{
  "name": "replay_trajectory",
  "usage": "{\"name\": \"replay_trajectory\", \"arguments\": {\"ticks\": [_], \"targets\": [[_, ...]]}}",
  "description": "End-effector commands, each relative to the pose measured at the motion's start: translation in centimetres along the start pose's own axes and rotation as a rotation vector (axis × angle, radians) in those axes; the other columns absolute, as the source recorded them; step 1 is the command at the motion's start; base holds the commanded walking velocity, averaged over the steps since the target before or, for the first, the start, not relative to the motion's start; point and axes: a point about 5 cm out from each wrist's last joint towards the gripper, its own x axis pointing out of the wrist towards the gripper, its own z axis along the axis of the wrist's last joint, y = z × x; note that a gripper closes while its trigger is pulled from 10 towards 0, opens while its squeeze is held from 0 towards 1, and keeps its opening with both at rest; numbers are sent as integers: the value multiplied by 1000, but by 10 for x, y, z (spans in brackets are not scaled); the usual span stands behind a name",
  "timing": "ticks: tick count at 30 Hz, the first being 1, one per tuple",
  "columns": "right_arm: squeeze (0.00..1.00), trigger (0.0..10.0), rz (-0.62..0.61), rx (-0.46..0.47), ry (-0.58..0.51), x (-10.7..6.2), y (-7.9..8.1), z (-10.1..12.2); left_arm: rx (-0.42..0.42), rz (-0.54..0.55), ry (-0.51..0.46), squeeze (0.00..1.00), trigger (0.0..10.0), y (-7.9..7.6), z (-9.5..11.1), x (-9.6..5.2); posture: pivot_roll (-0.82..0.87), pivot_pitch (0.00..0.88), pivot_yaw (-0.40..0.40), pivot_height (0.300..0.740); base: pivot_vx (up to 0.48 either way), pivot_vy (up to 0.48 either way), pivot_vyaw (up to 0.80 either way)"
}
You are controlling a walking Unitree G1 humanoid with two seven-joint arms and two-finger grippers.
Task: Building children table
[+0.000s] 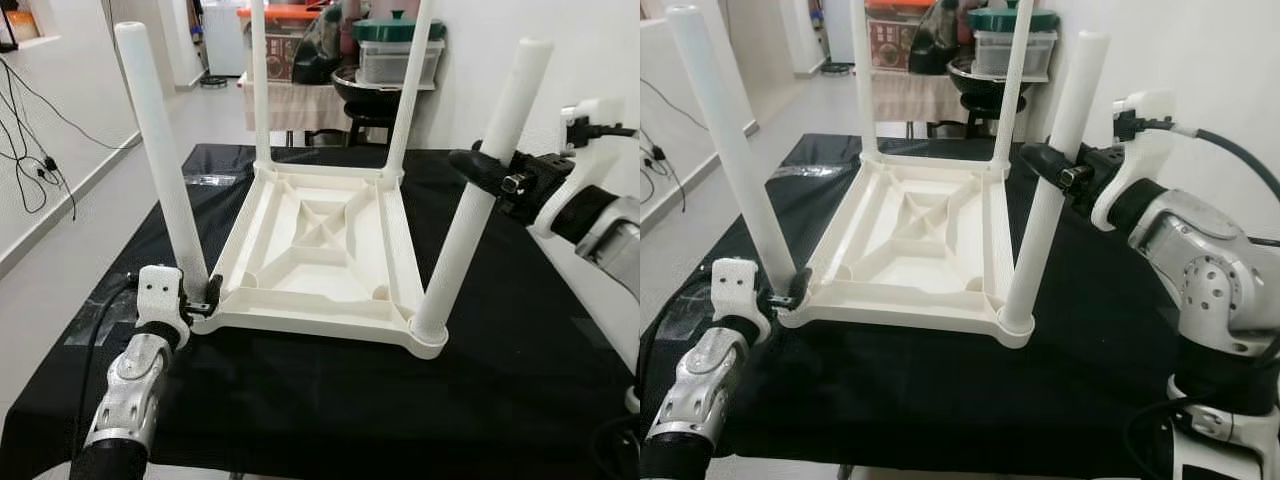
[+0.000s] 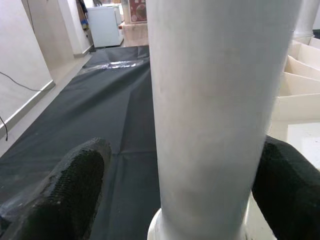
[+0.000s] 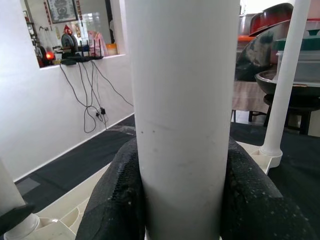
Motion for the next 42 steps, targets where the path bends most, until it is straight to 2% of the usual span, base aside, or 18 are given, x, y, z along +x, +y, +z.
{"name": "replay_trajectory", "arguments": {"ticks": [1, 7, 11, 12, 18, 24, 27, 28, 32, 33, 35, 36, 41, 42], "targets": [[0, 0, 10, 9, 29, 2, 3, -3, -2, 11, 22, 0, 10000, 7, -5, 2, -58, 0, -47, 740, 0, 0, 0], [0, 0, 40, -2, 26, 2, 11, -2, -7, -30, 41, 0, 10000, 3, -4, 15, -77, 0, -31, 740, 0, 0, 0], [0, 0, 42, -1, 29, 1, 12, -2, -11, -34, 46, 0, 10000, 2, -4, 17, -82, 0, -26, 740, 0, 0, 0], [0, 0, 40, 0, 34, 0, 13, -4, -16, -30, 58, 0, 0, 3, -7, 18, -89, 0, -21, 740, 0, 0, 0], [0, 0, 20, 10, 49, -2, 13, -8, -26, 4, 78, 0, 0, 12, -14, 16, -87, 0, -19, 740, 0, 0, 0], [0, 0, 5, 20, 51, -2, 12, -10, -25, 17, 72, 0, 0, 16, -13, 16, -82, 0, -19, 740, 0, 0, 0], [0, 0, -19, 33, 58, 0, 10, -14, -27, 32, 64, 0, 0, 21, -11, 15, -80, 0, -19, 740, 0, 0, 0], [0, 0, -62, 56, 66, 1, 6, -20, -29, 47, 45, 0, 0, 27, -7, 15, -68, 0, -18, 740, 0, 0, 0], [0, 0, -62, 56, 66, 1, 6, -20, -29, 47, 45, 0, 0, 27, -7, 15, -68, 0, -18, 740, 0, 0, 0], [0, 0, -163, 94, 74, 3, -4, -29, -24, 66, -2, 0, 0, 37, 5, 15, -55, 0, -20, 740, 0, 0, 0], [0, 0, -163, 94, 74, 3, -4, -29, -24, 66, -2, 0, 0, 37, 5, 15, -55, 0, -20, 740, 0, 0, 0], [0, 0, -354, 168, 95, 1, -25, -43, 2, 87, -139, 0, 0, 56, 49, 19, -32, 0, -27, 740, 0, 0, 0], [0, 0, -354, 168, 95, 1, -25, -43, 2, 87, -139, 0, 0, 56, 49, 19, -32, 0, -27, 740, 0, 0, 0], [0, 0, -519, 249, 136, -2, -39, -62, 48, 82, -327, 0, 0, 72, 117, 21, -9, 0, -30, 740, 0, 0, 0]]}}
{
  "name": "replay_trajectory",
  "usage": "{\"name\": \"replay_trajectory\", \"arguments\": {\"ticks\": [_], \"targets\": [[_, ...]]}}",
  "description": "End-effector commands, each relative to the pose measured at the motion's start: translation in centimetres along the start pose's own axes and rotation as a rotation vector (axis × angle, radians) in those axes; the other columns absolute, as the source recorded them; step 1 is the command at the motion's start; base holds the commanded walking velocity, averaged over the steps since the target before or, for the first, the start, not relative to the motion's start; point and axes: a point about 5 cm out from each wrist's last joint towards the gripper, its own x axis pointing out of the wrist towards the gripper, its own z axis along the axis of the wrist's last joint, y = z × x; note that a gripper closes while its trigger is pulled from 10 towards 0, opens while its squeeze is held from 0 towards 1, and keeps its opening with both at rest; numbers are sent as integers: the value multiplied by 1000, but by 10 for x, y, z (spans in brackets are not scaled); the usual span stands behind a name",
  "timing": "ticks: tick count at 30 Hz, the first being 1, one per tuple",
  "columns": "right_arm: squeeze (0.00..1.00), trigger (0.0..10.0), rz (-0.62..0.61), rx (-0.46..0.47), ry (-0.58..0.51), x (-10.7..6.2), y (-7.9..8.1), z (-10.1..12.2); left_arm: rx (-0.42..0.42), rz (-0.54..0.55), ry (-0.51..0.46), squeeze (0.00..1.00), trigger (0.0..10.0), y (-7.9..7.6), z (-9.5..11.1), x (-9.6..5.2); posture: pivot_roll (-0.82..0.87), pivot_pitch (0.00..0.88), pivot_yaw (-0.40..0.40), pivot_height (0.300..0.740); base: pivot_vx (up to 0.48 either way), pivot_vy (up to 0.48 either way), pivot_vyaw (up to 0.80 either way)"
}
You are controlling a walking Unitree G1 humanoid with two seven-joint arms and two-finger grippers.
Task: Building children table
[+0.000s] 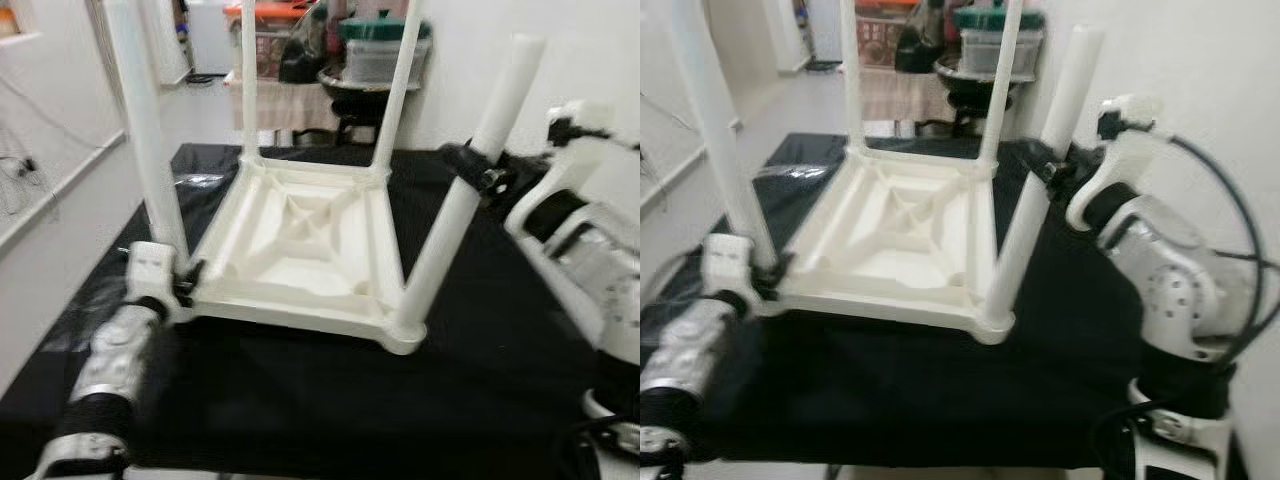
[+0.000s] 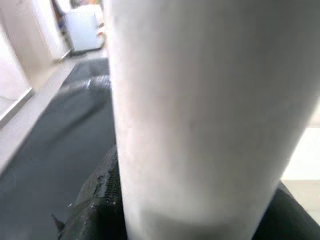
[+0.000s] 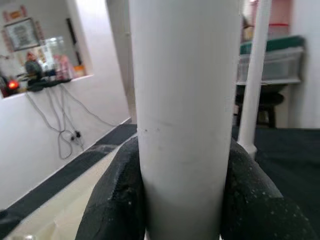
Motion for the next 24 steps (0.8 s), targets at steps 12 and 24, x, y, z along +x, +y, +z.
{"name": "replay_trajectory", "arguments": {"ticks": [12, 24], "targets": [[0, 0, -487, 258, 487, 1, -30, -155, 240, -128, -888, 0, 0, 22, 333, -19, 72, 0, -16, 740, 0, 0, 0], [0, 10000, -568, 312, 757, -13, -34, -226, 176, -503, -1010, 0, 0, -67, 399, -19, 66, 0, 31, 740, 0, 0, 0]]}}
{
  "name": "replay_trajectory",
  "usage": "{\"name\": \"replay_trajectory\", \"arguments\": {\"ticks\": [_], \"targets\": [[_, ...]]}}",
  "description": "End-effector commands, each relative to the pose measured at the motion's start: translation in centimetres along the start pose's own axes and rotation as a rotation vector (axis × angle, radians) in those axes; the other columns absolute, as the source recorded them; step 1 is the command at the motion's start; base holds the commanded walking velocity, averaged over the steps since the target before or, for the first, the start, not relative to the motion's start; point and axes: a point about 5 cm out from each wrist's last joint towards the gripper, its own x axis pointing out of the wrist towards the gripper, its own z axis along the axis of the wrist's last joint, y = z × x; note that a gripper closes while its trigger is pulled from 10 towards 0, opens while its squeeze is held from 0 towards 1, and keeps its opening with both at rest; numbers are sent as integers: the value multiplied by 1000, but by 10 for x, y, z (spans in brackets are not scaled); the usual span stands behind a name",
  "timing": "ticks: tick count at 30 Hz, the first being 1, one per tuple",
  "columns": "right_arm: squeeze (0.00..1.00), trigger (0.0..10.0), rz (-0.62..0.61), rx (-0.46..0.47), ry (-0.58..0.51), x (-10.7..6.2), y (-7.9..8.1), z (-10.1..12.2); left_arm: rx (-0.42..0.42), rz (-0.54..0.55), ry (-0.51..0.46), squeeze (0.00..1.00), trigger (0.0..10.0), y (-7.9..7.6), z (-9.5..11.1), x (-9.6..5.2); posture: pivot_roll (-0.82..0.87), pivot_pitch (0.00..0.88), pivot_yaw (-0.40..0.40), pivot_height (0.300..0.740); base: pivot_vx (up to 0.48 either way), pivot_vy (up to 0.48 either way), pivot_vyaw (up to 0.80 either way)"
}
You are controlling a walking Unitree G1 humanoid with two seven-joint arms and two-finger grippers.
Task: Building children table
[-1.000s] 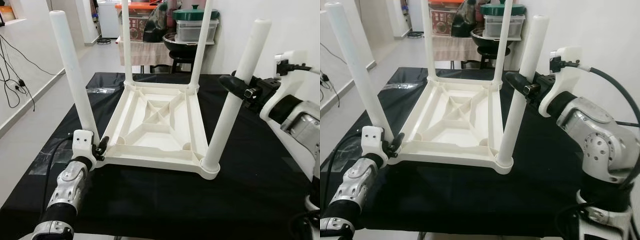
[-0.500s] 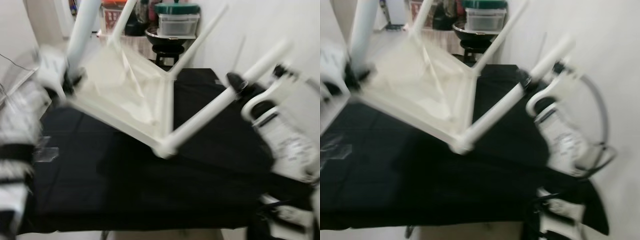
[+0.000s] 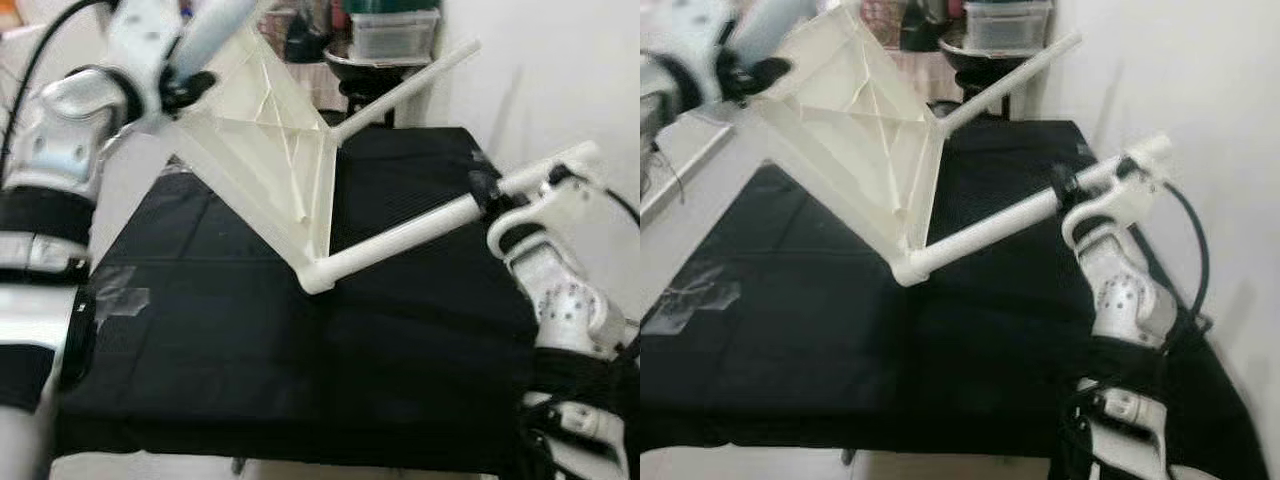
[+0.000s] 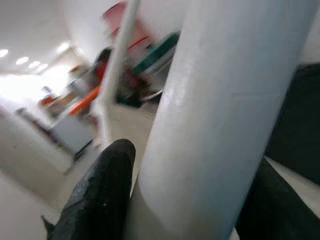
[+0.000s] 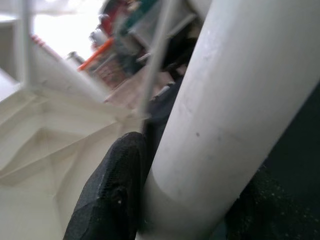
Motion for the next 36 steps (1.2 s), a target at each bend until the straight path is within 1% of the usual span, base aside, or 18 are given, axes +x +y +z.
{"name": "replay_trajectory", "arguments": {"ticks": [1, 4, 5, 9, 10, 12, 13, 21, 24, 26, 28, 30, 31, 32, 33, 34, 35, 36], "targets": [[0, 10000, -373, -222, 673, -30, -69, -146, -171, -107, -738, 0, 0, -3, 181, 0, 35, 0, 50, 740, 0, 0, 0], [0, 10000, -373, -222, 673, -30, -69, -146, -171, -107, -738, 0, 0, -3, 181, 0, 35, 0, 50, 740, 0, 0, 0], [0, 10000, -446, -211, 699, -37, -82, -156, -229, -217, -717, 0, 0, -24, 178, 13, 32, 0, 55, 740, 0, 0, 0], [0, 10000, -446, -211, 699, -37, -82, -156, -229, -217, -717, 0, 0, -24, 178, 13, 32, 0, 55, 740, 0, 0, 0], [1000, 10000, -501, -203, 718, -44, -92, -165, -286, -290, -688, 1000, 3137, -38, 169, 22, 30, 0, 56, 740, 0, 0, 0], [1000, 10000, -501, -203, 718, -44, -92, -165, -286, -290, -688, 1000, 3137, -38, 169, 22, 30, 0, 56, 740, 0, 0, 0], [1000, 10000, -546, -191, 726, -50, -100, -170, -320, -338, -656, 1000, 10000, -47, 159, 27, 31, 0, 51, 740, 0, 0, 0], [1000, 10000, -573, -156, 721, -53, -107, -172, -333, -398, -621, 1000, 10000, -54, 147, 31, 30, 0, 35, 740, 0, 0, 0], [1000, 10000, -508, -83, 691, -54, -94, -164, -342, -438, -619, 1000, 10000, -55, 143, 30, 20, 0, 29, 740, 0, 0, 0], [1000, 10000, -508, -83, 691, -54, -94, -164, -342, -438, -619, 1000, 10000, -55, 143, 30, 20, 0, 29, 740, 0, 0, 0], [1000, 10000, -440, -35, 685, -70, -75, -159, -361, -525, -619, 1000, 10000, -59, 136, 27, -2, 0, 29, 740, 0, 0, 0], [1000, 10000, -440, -35, 685, -70, -75, -159, -361, -525, -619, 1000, 10000, -59, 136, 27, -2, 0, 29, 740, 0, 0, 0], [1000, 10000, -442, 18, 647, -84, -68, -156, -368, -571, -622, 1000, 10000, -62, 132, 25, -12, 0, 30, 740, 0, 0, 0], [1000, 10000, -442, 18, 647, -84, -68, -156, -368, -571, -622, 1000, 10000, -62, 132, 25, -12, 0, 30, 740, 0, 0, 0], [1000, 10000, -454, 102, 587, -97, -62, -151, -374, -621, -626, 1000, 10000, -66, 128, 21, -25, 0, 34, 740, 0, 0, 0], [1000, 10000, -454, 102, 587, -97, -62, -151, -374, -621, -626, 1000, 10000, -66, 128, 21, -25, 0, 34, 740, 0, 0, 0], [1000, 10000, -386, 199, 537, -108, -52, -146, -380, -673, -629, 1000, 10000, -69, 123, 16, -35, 0, 36, 740, 0, 0, 0], [1000, 10000, -386, 199, 537, -108, -52, -146, -380, -673, -629, 1000, 10000, -69, 123, 16, -35, 0, 36, 740, 0, 0, 0]]}}
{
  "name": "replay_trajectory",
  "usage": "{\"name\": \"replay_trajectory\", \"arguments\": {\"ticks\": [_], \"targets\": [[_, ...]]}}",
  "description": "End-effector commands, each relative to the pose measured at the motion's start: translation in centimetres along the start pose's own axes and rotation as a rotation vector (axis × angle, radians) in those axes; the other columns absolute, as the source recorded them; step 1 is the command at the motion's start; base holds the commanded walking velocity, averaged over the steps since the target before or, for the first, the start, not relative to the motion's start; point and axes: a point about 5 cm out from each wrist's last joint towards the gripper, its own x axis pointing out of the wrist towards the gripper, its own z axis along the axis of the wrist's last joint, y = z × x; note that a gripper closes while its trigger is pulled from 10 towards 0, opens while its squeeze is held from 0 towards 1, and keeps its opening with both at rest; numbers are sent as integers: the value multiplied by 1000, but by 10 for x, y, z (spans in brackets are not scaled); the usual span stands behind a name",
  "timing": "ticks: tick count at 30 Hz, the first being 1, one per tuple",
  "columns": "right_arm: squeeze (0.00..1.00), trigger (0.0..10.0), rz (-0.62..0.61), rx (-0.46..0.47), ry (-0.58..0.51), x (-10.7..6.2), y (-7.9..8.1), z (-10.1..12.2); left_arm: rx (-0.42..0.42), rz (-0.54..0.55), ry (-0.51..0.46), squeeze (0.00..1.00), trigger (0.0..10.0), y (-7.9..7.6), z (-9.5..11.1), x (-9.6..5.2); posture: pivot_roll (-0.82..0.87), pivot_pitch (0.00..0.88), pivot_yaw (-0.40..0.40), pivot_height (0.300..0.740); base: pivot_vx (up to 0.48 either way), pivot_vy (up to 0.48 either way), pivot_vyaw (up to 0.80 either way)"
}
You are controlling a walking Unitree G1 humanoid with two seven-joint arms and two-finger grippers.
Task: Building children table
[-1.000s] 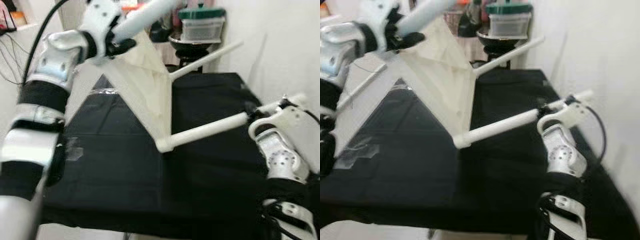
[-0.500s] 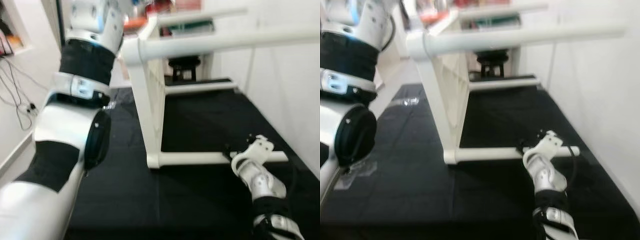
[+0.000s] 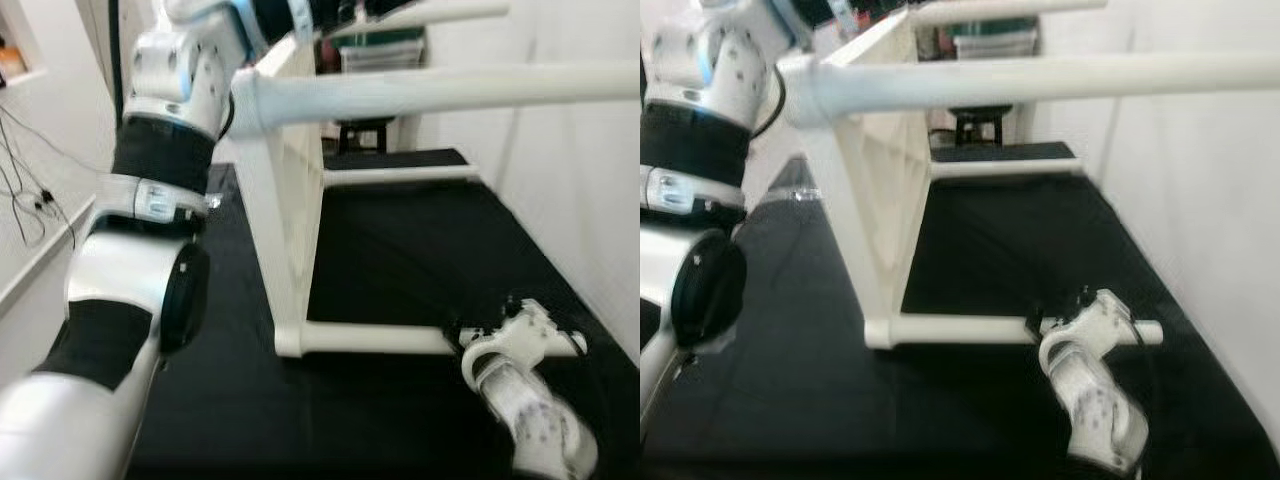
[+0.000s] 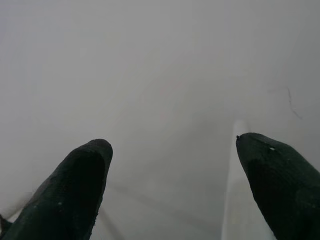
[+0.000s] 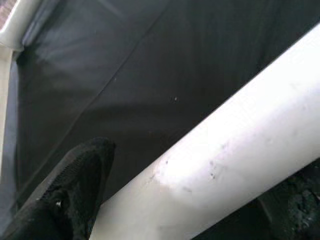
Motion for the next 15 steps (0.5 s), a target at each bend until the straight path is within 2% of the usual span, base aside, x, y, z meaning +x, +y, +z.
{"name": "replay_trajectory", "arguments": {"ticks": [1, 2, 3, 4, 7, 8, 11, 12, 13, 14, 15], "targets": [[1000, 10000, -23, 61, 190, -5, -13, -37, -4, -42, -1, 1000, 10000, -3, 2, -5, -35, 0, 36, 740, 0, 0, 0], [1000, 10000, -23, 61, 190, -5, -13, -37, -4, -42, -1, 1000, 10000, -3, 2, -5, -35, 0, 36, 740, 0, 0, 0], [902, 10000, 74, 143, 156, -15, -8, -34, -14, -74, -1, 1000, 10000, -6, -1, -10, -42, 0, 36, 740, 0, 0, 0], [20, 10000, 208, 200, 142, -27, -5, -30, -24, -115, 2, 0, 10000, -11, -4, -16, -50, 0, 33, 740, 0, 0, 0], [20, 10000, 208, 200, 142, -27, -5, -30, -24, -115, 2, 0, 10000, -11, -4, -16, -50, 0, 33, 740, 0, 0, 0], [0, 10000, 301, 229, 139, -35, -5, -27, -23, -139, 5, 0, 10000, -13, -6, -20, -50, 0, 33, 740, 0, 0, 0], [0, 10000, 301, 229, 139, -35, -5, -27, -23, -139, 5, 0, 10000, -13, -6, -20, -50, 0, 33, 740, 0, 0, 0], [0, 10000, 390, 251, 140, -44, -3, -26, -25, -157, 6, 0, 10000, -15, -7, -22, -51, 0, 29, 740, 0, 0, 0], [0, 10000, 390, 251, 140, -44, -3, -26, -25, -157, 6, 0, 10000, -15, -7, -22, -51, 0, 29, 740, 0, 0, 0], [0, 10000, 495, 236, 176, -59, 0, -31, -25, -164, 8, 0, 10000, -16, -7, -24, -50, 0, 25, 740, 0, 0, 0], [0, 10000, 495, 236, 176, -59, 0, -31, -25, -164, 8, 0, 10000, -16, -7, -24, -50, 0, 25, 740, 0, 0, 0]]}}
